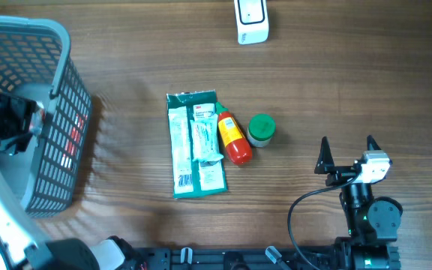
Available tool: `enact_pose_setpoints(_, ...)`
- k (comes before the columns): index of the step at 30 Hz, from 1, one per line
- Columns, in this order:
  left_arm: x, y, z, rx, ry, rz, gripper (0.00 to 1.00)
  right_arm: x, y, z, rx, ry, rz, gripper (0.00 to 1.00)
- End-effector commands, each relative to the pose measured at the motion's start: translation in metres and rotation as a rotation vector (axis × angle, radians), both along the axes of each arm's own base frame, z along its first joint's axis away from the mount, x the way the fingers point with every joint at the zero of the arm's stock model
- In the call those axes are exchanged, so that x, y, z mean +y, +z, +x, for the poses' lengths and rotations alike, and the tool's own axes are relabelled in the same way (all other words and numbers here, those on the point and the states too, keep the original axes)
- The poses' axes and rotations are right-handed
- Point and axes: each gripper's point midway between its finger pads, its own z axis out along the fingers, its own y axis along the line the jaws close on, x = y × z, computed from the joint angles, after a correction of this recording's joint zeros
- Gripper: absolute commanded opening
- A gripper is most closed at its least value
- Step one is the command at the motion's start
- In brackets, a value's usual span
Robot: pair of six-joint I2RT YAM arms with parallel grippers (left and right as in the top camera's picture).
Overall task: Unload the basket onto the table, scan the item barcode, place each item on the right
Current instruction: 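Reach into the basket and grasp the red Kleenex tissue pack, then carry the tissue pack out and set it beside the sauce bottle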
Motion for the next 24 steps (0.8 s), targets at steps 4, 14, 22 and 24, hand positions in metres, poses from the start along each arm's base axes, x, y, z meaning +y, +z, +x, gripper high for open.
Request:
enact_pose_setpoints(4,-0.028,0.062,0.004,-0.243,-0.076,0.054,0.55,0.001,0.000,0.000,0.000,0.002,-0.010,1.00)
enact_pose_setpoints(14,-0.045,0.083,0.005,-0.316,-0.129,0.104,0.53,0.001,0.000,0.000,0.000,0.002,-0.010,1.00)
enact_pose_setpoints(22,-0.037,0.090,0.011,-0.345,-0.119,0.150,0.52,0.001,0.000,0.000,0.000,0.002,-0.010,1.00)
enact_pose_setpoints(24,-0.035,0.095,0.015,-0.369,-0.120,0.165,0.52,0.001,0.000,0.000,0.000,0.002,-0.010,1.00)
